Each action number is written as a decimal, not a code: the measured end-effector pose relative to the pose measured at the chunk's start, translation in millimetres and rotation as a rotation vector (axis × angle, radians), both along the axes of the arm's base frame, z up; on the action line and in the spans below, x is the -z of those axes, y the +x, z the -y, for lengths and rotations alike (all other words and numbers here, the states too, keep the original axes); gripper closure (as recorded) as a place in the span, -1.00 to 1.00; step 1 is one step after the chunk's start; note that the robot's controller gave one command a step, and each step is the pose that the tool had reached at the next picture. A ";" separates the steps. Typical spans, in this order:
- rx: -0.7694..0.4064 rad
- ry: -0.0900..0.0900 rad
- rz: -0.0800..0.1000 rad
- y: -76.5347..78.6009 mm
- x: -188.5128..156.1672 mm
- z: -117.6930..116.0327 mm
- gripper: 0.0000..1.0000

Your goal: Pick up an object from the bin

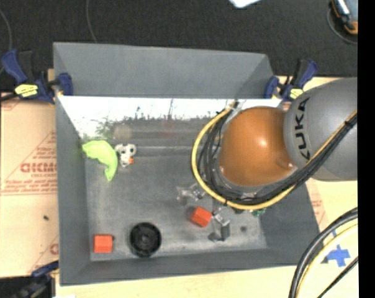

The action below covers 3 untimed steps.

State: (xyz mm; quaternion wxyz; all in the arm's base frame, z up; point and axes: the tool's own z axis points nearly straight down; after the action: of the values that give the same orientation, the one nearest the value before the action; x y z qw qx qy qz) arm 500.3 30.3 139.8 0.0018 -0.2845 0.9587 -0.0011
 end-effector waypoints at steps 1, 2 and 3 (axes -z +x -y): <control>-0.252 -0.001 0.004 8.5 10.2 4.3 -1.00; -0.271 0.000 0.002 5.8 35.4 9.6 -1.00; -0.191 0.000 0.007 31.3 48.7 28.1 -1.00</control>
Offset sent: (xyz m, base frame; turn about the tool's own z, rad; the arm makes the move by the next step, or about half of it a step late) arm 0.0010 -0.0144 -0.0698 0.2574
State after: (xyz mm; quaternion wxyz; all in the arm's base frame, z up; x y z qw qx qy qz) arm 531.6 2.2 91.1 0.0050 -0.3746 0.9272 -0.0021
